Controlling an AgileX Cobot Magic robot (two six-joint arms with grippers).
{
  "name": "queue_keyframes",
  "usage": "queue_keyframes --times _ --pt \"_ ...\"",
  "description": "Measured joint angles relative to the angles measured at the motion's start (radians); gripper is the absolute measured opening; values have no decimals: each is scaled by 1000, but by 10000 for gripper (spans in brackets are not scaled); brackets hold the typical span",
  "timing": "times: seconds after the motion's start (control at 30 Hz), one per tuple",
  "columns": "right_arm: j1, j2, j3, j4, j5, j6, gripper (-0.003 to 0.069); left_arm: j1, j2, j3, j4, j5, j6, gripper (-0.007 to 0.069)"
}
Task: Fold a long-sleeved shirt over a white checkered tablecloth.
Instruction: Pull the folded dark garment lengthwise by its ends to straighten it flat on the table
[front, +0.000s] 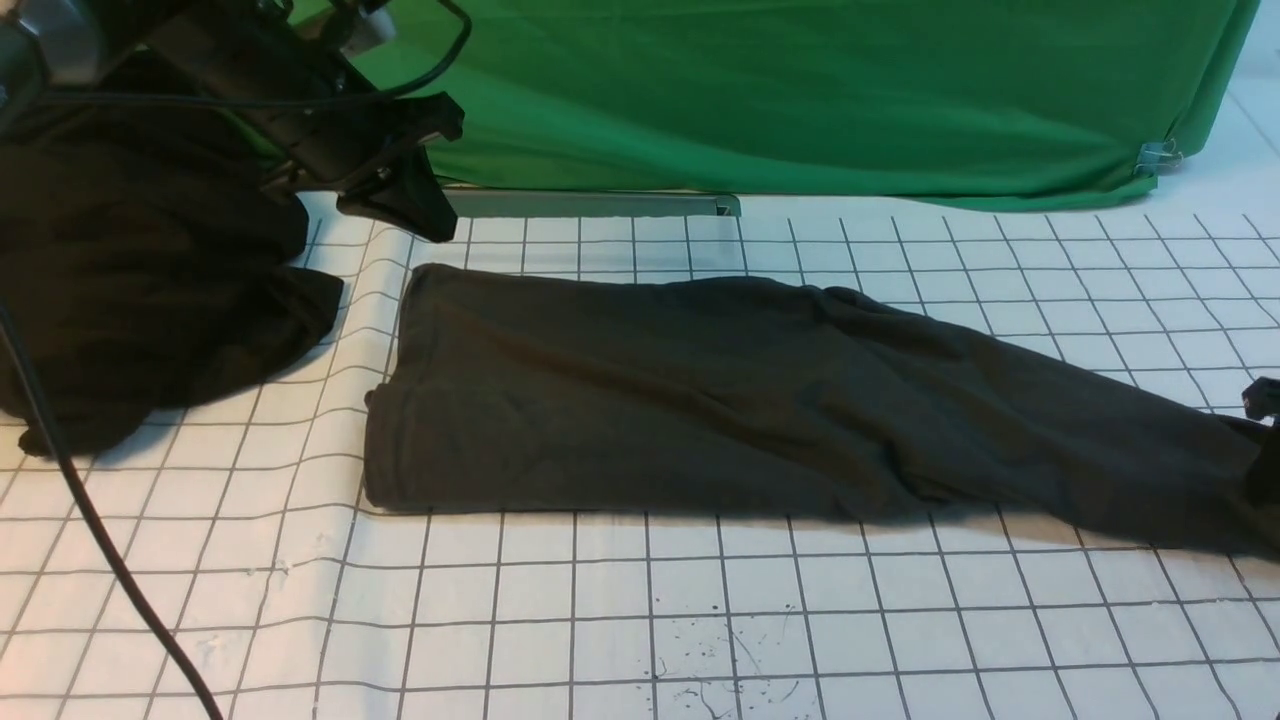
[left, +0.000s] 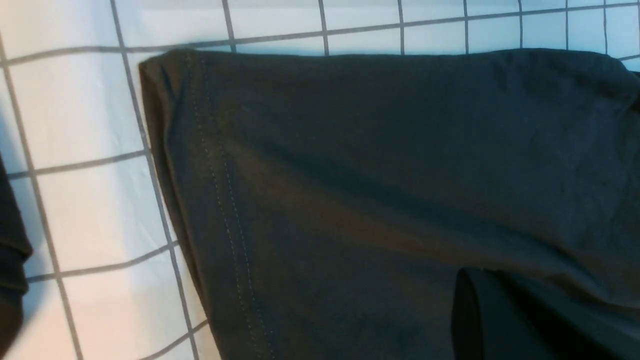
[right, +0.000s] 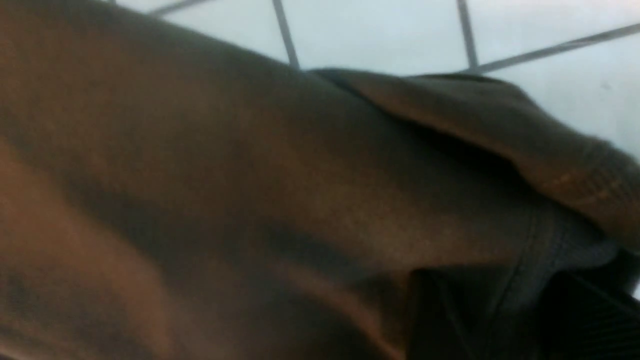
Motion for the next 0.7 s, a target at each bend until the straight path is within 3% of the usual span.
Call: queue_keyframes --times 0.3,0.4,0.53,0.63,0.7 --pt "-1 1 -3 -62 -21 -16 413 0 0 0 0 0 0 1" --pt "-1 5 -4 -67 -36 -16 406 0 0 0 0 0 0 1" --pt "-1 17 -4 -67 -52 -29 296 0 0 0 -1 0 0 1" --pt "-1 9 -4 -66 -56 -47 102 0 0 0 -3 0 0 1" --pt "-1 -6 -4 -70 -56 -52 41 0 0 0 -3 0 0 1"
